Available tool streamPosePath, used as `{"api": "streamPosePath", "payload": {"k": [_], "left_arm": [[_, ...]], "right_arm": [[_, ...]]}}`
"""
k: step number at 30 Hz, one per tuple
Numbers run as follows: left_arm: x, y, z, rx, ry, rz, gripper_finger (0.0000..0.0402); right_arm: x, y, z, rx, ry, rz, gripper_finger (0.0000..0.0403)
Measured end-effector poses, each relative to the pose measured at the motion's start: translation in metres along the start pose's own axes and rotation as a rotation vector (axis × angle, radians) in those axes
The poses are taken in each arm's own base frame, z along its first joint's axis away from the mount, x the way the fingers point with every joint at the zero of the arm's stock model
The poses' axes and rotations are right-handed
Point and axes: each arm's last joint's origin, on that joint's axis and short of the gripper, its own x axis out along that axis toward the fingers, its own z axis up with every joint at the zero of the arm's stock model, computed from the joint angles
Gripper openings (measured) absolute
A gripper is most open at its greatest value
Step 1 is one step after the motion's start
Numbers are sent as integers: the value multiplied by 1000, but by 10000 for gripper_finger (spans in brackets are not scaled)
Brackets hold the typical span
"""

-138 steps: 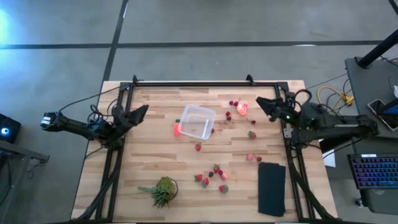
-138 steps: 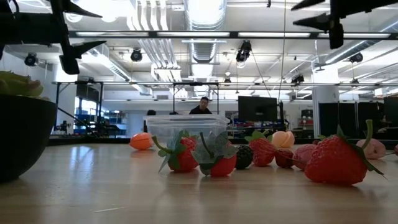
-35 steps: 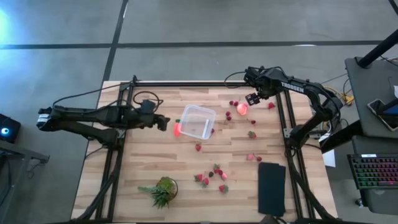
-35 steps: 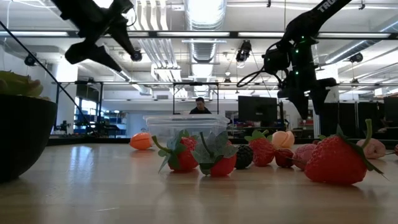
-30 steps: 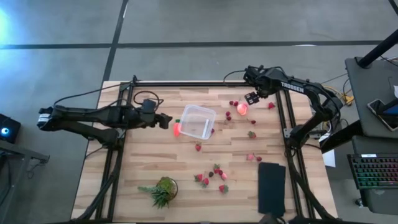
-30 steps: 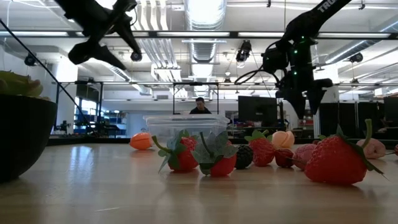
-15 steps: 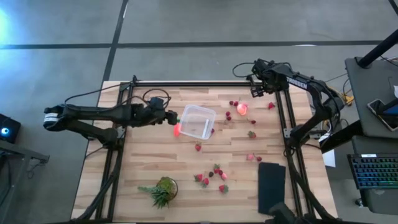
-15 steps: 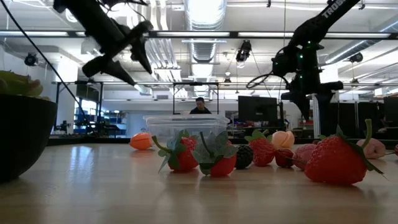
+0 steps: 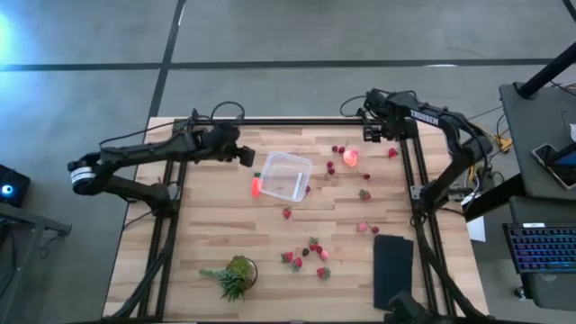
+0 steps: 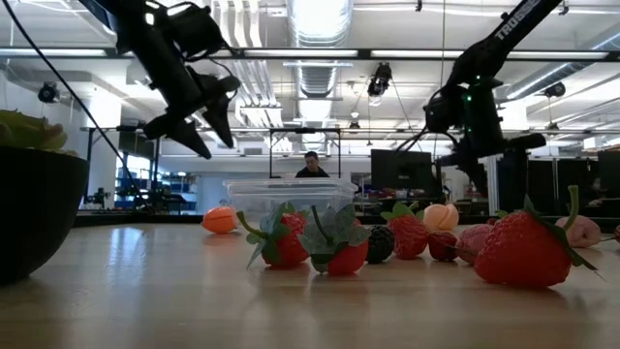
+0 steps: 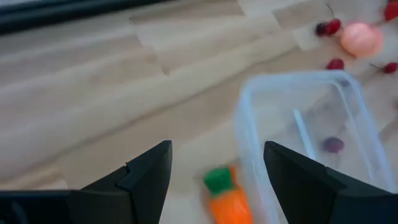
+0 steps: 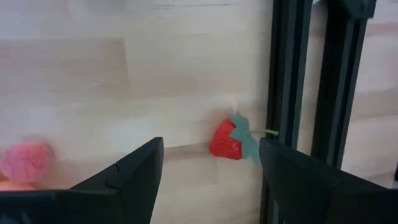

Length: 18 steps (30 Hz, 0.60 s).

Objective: Pick and placing Produce into tupperware
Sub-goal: Put the red strawberry into the transparent bin

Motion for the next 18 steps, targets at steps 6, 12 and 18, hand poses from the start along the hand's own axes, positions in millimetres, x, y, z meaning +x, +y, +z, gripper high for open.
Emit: {"api": "streamPosePath", "payload": {"k": [6, 12, 18], "left_arm": [[1, 15, 10, 62, -20, 47, 240], [2, 26, 17, 92, -33, 82, 240], [3, 36, 22, 123, -41, 114, 240]], "right_arm": [[3, 2, 1, 75, 6, -5, 258], [4, 2, -1, 188, 39, 3, 258], [3, 1, -9, 258, 102, -35, 258]]}}
